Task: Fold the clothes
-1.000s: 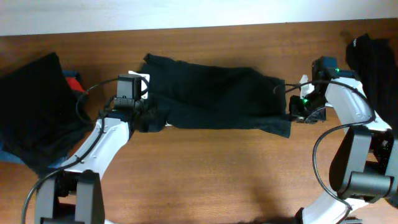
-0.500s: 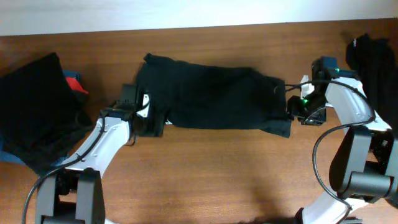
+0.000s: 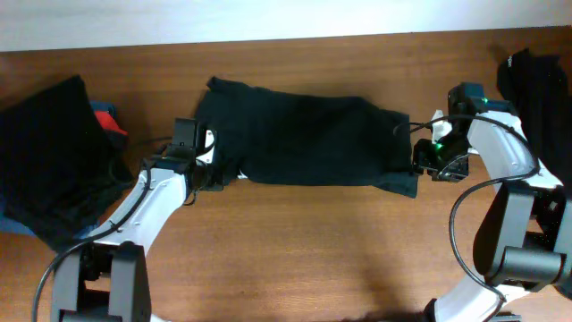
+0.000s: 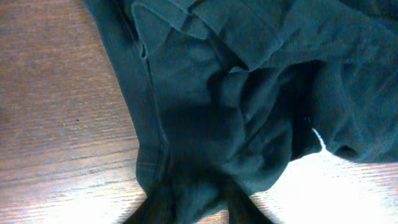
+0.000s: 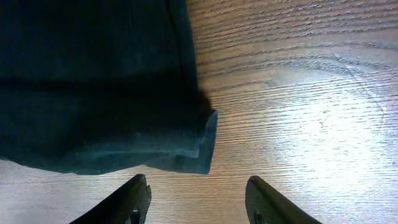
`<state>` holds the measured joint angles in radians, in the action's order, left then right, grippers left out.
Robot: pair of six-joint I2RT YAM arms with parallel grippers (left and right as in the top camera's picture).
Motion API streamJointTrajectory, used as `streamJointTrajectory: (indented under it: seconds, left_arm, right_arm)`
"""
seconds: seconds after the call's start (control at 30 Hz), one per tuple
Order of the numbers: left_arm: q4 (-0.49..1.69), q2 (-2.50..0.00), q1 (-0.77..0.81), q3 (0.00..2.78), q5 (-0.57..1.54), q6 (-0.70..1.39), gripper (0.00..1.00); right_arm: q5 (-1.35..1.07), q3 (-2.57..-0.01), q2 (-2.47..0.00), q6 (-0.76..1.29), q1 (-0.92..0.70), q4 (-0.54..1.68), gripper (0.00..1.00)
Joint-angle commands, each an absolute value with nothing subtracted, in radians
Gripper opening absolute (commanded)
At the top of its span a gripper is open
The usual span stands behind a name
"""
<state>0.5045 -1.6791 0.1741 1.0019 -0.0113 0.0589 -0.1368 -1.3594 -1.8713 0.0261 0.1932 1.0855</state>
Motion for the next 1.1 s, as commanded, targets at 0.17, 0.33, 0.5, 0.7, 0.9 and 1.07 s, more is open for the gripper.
streamJointTrajectory:
  seconds: [0.17, 0.33, 0.5, 0.7, 0.9, 1.07]
  left_arm:
    - [0.475, -1.686, 0.147, 0.998, -0.261, 0.060, 0.00]
    - [0.484, -1.687, 0.115, 0.998, -0.243, 0.060, 0.01]
    - [0.490, -1.687, 0.115, 0.998, -0.112, 0.060, 0.40]
    - [0.530, -1.687, 0.115, 0.998, -0.086, 0.060, 0.56]
    - [0.549, -1.687, 0.115, 0.998, -0.086, 0.060, 0.56]
    - [0.551, -1.687, 0.120, 0.998, -0.086, 0.060, 0.56]
  right_arm:
    - [-0.146, -1.374, -1.879, 0.031, 0.197, 1.090, 0.54]
    - [-0.146, -1.374, -1.879, 0.031, 0.197, 1.094, 0.54]
    - [-0.147, -1.374, -1.879, 0.030, 0.197, 1.106, 0.54]
    - [-0.220, -1.374, -1.879, -0.075, 0.194, 1.153, 0.52]
    - [-0.205, -1.373, -1.882, -0.184, 0.091, 1.145, 0.50]
    - [-0.044, -1.372, -1.906, -0.184, -0.030, 1.128, 0.50]
